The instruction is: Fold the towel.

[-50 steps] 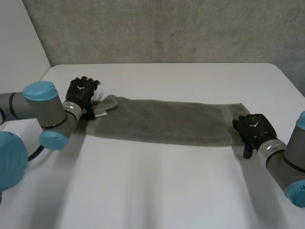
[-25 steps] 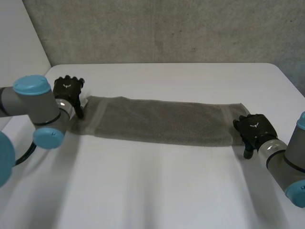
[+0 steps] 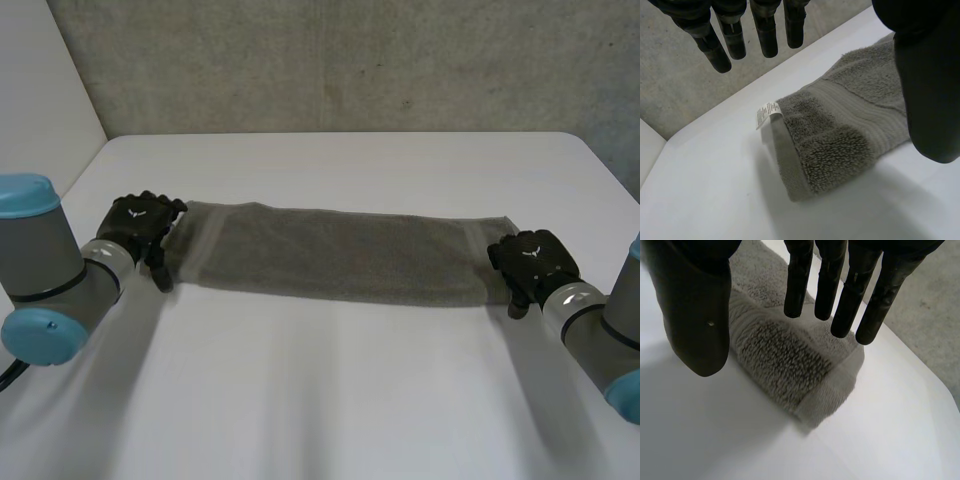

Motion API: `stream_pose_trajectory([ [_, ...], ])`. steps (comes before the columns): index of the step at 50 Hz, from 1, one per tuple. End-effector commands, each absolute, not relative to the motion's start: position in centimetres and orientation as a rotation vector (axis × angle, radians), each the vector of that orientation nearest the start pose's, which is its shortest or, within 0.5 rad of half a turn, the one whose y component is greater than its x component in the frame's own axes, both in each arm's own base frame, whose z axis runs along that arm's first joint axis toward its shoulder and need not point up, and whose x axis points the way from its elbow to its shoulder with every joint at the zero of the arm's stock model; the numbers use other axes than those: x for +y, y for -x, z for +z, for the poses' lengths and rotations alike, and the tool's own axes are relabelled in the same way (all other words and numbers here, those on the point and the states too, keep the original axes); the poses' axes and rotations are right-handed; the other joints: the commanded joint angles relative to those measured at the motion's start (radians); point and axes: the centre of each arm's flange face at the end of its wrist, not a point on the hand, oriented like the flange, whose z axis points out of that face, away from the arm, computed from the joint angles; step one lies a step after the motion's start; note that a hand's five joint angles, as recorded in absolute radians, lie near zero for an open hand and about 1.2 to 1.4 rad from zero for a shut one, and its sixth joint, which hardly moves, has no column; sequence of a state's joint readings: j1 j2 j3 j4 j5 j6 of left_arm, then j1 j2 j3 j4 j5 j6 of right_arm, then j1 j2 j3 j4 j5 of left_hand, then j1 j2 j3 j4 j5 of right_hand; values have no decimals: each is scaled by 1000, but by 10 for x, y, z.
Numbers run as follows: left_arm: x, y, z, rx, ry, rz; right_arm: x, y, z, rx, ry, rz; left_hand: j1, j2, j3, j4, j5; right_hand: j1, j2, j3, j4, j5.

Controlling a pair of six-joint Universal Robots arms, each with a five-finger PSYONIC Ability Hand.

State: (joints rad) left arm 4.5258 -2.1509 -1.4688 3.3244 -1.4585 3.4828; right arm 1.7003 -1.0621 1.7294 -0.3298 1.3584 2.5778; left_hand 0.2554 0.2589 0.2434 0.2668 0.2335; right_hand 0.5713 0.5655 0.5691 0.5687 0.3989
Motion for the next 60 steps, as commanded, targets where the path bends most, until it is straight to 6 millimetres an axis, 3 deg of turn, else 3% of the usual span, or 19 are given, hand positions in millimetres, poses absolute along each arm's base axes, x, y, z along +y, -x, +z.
stream_pose_trajectory([
  [1,-336,214,155,2414,-771,-1877,-334,-190,122,2339,1073,-1876,-48,-51,-36,-59,-200,33,39,35,36,31],
  [10,-324,219,158,2426,-807,-1885,-350,-191,107,2357,1077,-1850,-51,-54,-39,-62,-203,136,142,138,138,134],
  [15,-323,221,158,2440,-802,-1893,-357,-190,99,2388,1073,-1821,-51,-54,-39,-62,-203,556,562,558,559,554],
  [16,-323,221,158,2445,-794,-1897,-359,-188,99,2402,1065,-1820,-51,-54,-39,-62,-203,822,828,824,825,820],
  [18,-323,221,159,2451,-784,-1902,-361,-185,100,2418,1049,-1819,-48,-51,-36,-59,-200,825,831,827,828,823],
  [25,-322,220,177,2442,-725,-1978,-371,-149,139,2500,924,-1969,-42,-45,-30,-53,-195,825,831,827,828,823],
  [27,-321,220,186,2444,-689,-2017,-378,-123,159,2524,863,-2042,-39,-43,-27,-50,-192,825,831,827,828,823],
  [30,-320,220,191,2443,-672,-2037,-383,-99,164,2547,835,-2041,-39,-43,-27,-50,-192,825,831,827,828,823],
  [35,-317,219,204,2444,-621,-2093,-395,-80,177,2474,889,-2078,-39,-43,-27,-50,-192,825,831,827,828,823],
  [40,-314,219,207,2440,-622,-2103,-410,-82,197,2365,1078,-2171,-39,-43,-27,-50,-192,825,831,827,828,823],
  [44,-315,219,208,2435,-622,-2109,-411,-114,217,2229,1192,-2226,-39,-43,-27,-50,-192,825,831,827,828,823],
  [46,-315,220,209,2430,-623,-2115,-400,-176,240,1998,1311,-2269,-39,-43,-27,-50,-192,825,831,827,828,823],
  [47,-316,221,212,2422,-622,-2127,-400,-176,240,1997,1312,-2269,-39,-43,-27,-50,-192,825,831,827,828,823],
  [49,-316,222,214,2414,-623,-2140,-381,-231,253,1800,1383,-2270,-39,-43,-27,-50,-192,825,831,827,828,823],
  [52,-318,227,222,2389,-629,-2185,-368,-260,253,1709,1413,-2242,-39,-43,-27,-50,-192,825,831,827,828,823],
  [54,-320,233,230,2360,-636,-2227,-336,-319,242,1555,1456,-2140,-39,-43,-27,-50,-192,825,831,827,828,823],
  [55,-320,233,230,2360,-636,-2227,-336,-319,242,1554,1457,-2140,-39,-43,-27,-50,-192,825,831,827,828,823],
  [57,-321,236,232,2359,-633,-2241,-303,-366,222,1447,1483,-2024,-39,-43,-27,-50,-192,825,831,827,828,823],
  [60,-322,241,235,2370,-617,-2276,-287,-385,209,1412,1494,-1973,-39,-43,-27,-50,-192,825,831,827,828,823],
])
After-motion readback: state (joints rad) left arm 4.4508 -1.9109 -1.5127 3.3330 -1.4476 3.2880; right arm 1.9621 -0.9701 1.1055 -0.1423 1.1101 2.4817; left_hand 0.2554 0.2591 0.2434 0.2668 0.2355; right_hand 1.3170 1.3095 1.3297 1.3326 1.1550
